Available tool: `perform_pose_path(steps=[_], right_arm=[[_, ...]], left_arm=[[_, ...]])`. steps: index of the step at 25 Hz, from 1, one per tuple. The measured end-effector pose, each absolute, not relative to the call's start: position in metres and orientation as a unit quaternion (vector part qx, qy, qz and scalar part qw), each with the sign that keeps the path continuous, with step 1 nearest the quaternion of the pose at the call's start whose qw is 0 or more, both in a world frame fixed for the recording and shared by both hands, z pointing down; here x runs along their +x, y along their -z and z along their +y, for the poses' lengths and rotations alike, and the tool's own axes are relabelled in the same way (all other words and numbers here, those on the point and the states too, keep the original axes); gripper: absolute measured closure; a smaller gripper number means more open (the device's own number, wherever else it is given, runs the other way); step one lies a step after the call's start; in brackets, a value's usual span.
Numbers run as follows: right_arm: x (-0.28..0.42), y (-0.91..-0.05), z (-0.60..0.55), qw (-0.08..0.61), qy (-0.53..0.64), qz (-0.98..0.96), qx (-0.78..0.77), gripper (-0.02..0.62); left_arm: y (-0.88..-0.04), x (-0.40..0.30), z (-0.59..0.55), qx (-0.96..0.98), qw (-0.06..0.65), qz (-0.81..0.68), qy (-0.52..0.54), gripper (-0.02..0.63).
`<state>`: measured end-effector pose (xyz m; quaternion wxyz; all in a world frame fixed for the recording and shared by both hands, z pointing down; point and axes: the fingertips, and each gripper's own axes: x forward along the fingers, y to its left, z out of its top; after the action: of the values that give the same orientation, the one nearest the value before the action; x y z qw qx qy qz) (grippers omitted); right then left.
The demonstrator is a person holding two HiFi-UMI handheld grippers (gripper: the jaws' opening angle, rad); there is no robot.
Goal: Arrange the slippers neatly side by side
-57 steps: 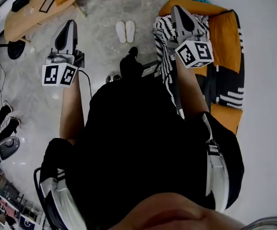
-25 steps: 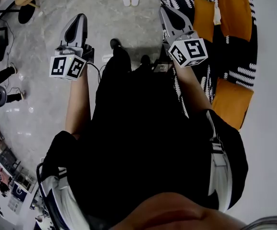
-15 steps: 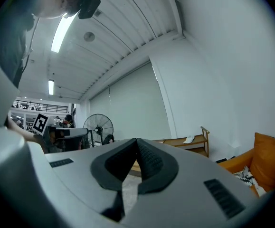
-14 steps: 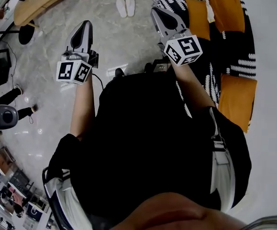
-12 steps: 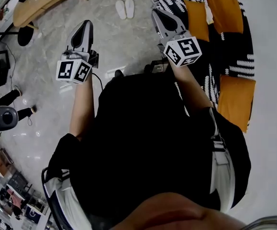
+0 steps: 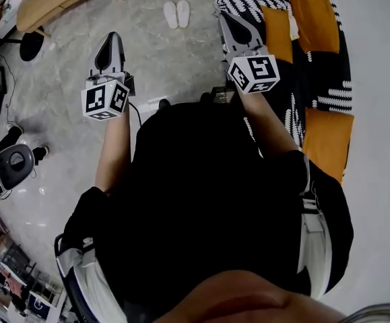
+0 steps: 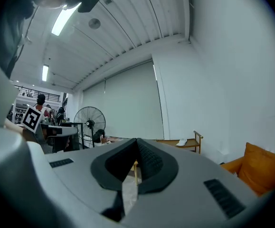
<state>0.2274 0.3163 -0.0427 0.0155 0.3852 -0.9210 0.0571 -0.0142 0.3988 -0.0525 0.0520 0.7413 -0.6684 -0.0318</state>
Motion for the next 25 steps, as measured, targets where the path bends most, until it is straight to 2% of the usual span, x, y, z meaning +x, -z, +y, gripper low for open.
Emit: perform_pose_path(steps=[14, 19, 25], right_arm=[[0.219, 0.044, 0.322, 0.013, -0.064, -0.918, 0.390, 0.563], [0.210, 0.009, 0.305, 0.003, -0.070, -0.918, 0.391, 0.563], [0.215, 0.026, 0.317, 0.008, -0.073, -0.918, 0.389, 0.563]], left_arm=[[0.056, -0.012, 0.404, 0.764, 0.072, -0.641, 0.038, 0.591], [0.022, -0.019, 0.389, 0.769, 0.076, -0.634, 0.039, 0.591], [0.045, -0.007, 0.393, 0.774, 0.082, -0.625, 0.053, 0.591]])
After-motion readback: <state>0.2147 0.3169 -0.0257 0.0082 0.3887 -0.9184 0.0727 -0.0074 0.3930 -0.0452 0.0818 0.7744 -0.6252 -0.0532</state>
